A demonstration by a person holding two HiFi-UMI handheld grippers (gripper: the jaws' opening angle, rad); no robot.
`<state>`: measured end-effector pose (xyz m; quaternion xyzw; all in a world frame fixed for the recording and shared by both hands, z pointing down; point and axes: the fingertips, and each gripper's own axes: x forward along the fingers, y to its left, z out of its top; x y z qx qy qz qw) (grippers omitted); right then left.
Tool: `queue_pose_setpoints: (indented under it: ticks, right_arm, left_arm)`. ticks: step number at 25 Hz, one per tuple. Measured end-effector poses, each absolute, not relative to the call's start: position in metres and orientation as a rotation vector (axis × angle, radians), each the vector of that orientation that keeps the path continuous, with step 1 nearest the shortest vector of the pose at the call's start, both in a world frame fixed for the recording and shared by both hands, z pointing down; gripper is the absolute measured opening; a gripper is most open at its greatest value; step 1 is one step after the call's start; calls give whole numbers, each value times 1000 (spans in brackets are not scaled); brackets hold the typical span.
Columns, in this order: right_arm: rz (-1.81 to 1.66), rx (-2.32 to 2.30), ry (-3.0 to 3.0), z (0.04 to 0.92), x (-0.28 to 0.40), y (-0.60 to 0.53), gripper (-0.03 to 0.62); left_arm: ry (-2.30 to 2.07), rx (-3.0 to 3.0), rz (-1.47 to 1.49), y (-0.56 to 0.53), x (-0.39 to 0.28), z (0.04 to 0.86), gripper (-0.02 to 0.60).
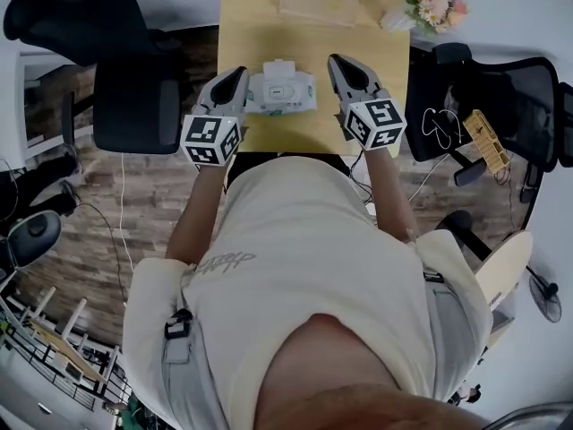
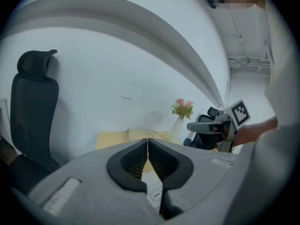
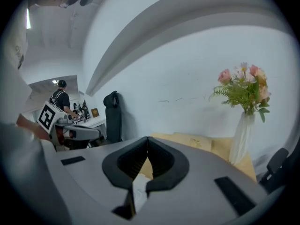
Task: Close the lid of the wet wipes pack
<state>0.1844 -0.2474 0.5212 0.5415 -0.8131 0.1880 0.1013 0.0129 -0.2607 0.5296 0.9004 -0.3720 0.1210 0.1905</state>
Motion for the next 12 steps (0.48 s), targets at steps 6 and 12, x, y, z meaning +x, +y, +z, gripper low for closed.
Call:
queue_pose_setpoints:
  ticks: [6, 12]
  right_arm:
    - [565, 1450, -2413, 563, 176, -257, 2]
    - [557, 1338, -2390, 599, 165, -267, 3]
  left_arm:
    - [-1155, 2488, 373, -257, 8, 530, 17]
    - [-1192, 2416, 391, -245, 8, 544, 17]
